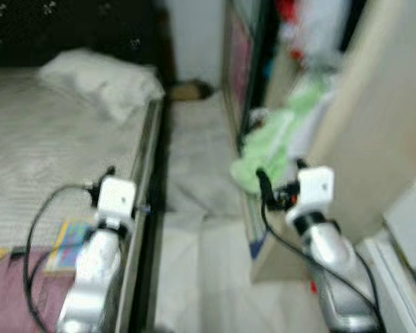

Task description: Clean up the room

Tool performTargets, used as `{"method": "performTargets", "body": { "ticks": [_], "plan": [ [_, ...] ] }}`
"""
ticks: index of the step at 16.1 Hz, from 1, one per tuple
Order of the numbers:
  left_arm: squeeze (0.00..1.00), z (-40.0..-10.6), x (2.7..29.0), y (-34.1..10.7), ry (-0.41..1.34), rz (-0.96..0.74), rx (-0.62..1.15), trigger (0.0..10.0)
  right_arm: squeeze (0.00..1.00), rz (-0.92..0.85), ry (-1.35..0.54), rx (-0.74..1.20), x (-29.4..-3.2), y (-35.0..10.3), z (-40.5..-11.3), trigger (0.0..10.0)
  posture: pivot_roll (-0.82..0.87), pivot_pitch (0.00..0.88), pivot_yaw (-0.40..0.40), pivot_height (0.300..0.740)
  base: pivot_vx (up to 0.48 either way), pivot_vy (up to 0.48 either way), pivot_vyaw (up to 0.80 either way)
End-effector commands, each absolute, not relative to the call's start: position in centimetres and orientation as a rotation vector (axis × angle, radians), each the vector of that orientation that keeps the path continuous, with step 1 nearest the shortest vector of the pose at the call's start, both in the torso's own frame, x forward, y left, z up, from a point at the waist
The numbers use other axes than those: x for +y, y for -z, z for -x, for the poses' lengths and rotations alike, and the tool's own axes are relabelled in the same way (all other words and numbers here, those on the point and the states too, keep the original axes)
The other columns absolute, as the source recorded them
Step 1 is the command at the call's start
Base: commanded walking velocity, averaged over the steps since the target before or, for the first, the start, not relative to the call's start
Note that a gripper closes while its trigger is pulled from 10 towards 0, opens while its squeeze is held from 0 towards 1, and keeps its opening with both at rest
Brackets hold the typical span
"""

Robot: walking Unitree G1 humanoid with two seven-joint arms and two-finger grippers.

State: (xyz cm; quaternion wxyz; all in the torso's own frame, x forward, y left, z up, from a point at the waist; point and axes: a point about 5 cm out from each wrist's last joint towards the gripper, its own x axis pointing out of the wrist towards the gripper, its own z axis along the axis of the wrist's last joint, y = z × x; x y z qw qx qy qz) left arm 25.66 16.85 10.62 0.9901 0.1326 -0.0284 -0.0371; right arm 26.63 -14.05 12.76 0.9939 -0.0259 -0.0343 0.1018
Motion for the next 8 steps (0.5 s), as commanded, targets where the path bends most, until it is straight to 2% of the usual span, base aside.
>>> {"method": "performTargets", "body": {
  "ticks": [1,8],
  "plan": [
    [0.00,-25.67,16.79,-10.61,0.081,-0.269,-0.058,10.0,0.00,0.058,-0.211,-0.075,-14.07,-12.83,-26.64,10.0,-0.05,0.031,-0.027,0.740,0.000,0.000,0.80],
    [0.00,-25.92,16.77,-10.65,0.083,-0.261,-0.059,10.0,0.00,0.053,-0.208,-0.085,-14.06,-13.07,-26.91,10.0,-0.05,0.024,-0.026,0.740,0.000,0.000,0.80]
  ]
}}
